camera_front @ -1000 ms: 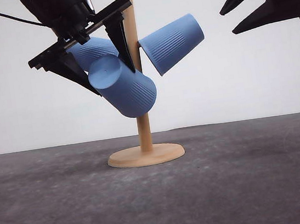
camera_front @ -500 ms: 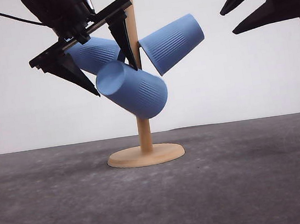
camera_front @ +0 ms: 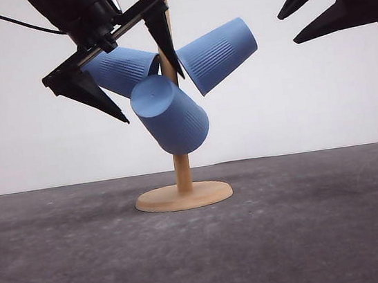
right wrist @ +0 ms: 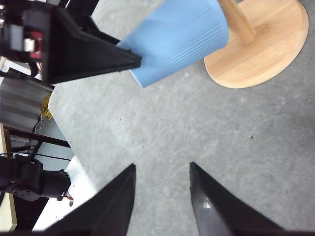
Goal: Place three cups
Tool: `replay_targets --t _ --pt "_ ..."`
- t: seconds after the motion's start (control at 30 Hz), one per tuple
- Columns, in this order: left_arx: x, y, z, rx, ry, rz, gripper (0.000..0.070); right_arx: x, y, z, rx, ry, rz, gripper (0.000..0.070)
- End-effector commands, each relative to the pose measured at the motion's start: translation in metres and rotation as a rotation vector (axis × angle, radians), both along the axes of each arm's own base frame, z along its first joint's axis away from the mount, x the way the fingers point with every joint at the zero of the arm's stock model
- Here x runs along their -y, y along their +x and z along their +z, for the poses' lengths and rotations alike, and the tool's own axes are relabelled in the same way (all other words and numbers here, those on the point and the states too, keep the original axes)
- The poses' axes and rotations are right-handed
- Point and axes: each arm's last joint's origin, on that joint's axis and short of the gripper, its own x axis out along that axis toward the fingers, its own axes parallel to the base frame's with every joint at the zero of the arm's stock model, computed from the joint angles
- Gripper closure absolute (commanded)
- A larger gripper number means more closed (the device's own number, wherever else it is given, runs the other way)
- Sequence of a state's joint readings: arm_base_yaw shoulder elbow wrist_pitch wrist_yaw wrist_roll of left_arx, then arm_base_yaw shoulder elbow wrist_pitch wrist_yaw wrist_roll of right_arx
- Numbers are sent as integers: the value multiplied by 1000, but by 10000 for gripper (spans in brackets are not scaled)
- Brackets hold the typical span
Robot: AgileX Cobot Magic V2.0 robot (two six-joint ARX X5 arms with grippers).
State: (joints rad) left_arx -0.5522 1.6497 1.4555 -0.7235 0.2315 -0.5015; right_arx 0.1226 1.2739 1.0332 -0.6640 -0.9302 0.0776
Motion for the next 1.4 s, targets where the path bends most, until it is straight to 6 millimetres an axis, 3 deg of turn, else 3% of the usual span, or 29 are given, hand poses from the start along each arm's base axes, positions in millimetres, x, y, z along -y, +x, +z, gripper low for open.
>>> replay_targets --t 0.0,0.2,0.33,0.47,0.6,0.77,0.97,1.23,1.37 --pt "-1 -5 17 46 -20 -22 66 0 2 4 26 -2 8 480" --pt "-27 -34 50 158 79 -38 174 0 0 2 22 -22 18 480" --pt "-50 -54 70 243 174 -19 189 3 -2 -2 15 -114 -19 472" --pt "-74 -68 74 295 196 7 189 6 -4 -3 26 -217 -72 368" --pt "-102 -80 58 326 164 41 190 9 -9 3 79 -312 -136 358" --pt "-133 -96 21 362 65 44 190 14 -18 17 191 -416 -227 358" --pt "-155 -109 -20 373 53 69 191 17 -30 21 317 -436 -295 359" --pt "-157 -109 -26 376 57 75 191 18 -40 -5 330 -445 -318 358" --pt "-157 -110 -26 369 58 75 188 19 -43 -8 294 -458 -304 357"
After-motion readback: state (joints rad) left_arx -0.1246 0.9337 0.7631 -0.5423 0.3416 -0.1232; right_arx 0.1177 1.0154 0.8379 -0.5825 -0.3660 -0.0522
